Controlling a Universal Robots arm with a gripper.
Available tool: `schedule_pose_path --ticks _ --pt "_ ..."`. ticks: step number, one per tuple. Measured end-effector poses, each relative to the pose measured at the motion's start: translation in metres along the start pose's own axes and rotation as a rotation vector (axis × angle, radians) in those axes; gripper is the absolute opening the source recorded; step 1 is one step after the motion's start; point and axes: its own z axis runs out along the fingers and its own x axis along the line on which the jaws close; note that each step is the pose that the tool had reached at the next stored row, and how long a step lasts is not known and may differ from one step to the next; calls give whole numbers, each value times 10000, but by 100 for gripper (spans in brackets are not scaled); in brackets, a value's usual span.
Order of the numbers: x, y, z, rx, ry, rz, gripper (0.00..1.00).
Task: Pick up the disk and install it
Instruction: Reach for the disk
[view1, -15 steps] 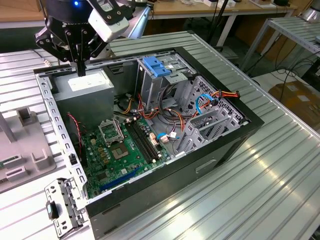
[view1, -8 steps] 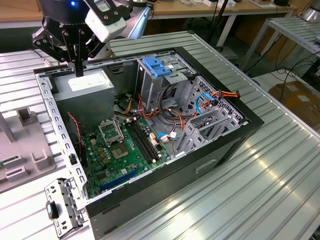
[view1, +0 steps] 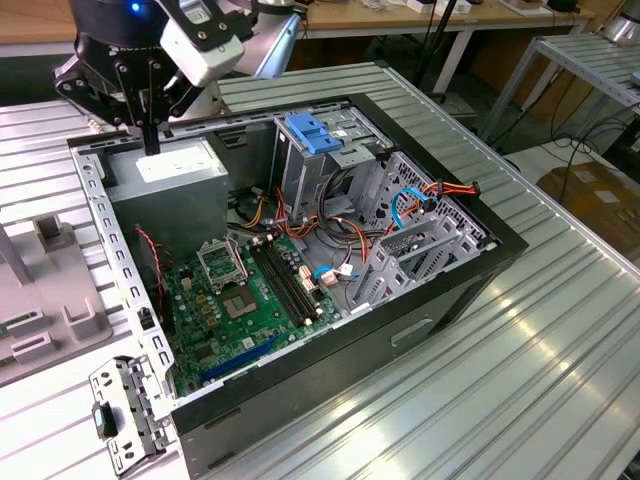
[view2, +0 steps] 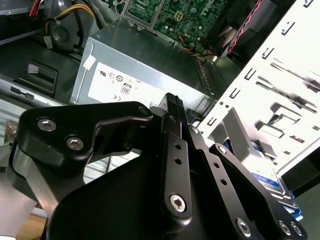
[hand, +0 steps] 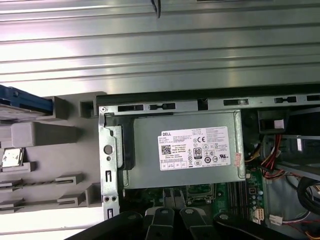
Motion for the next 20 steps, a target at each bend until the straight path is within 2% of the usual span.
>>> schedule_pose_path --ticks 20 --pt "142 -11 -3 -1 -1 0 11"
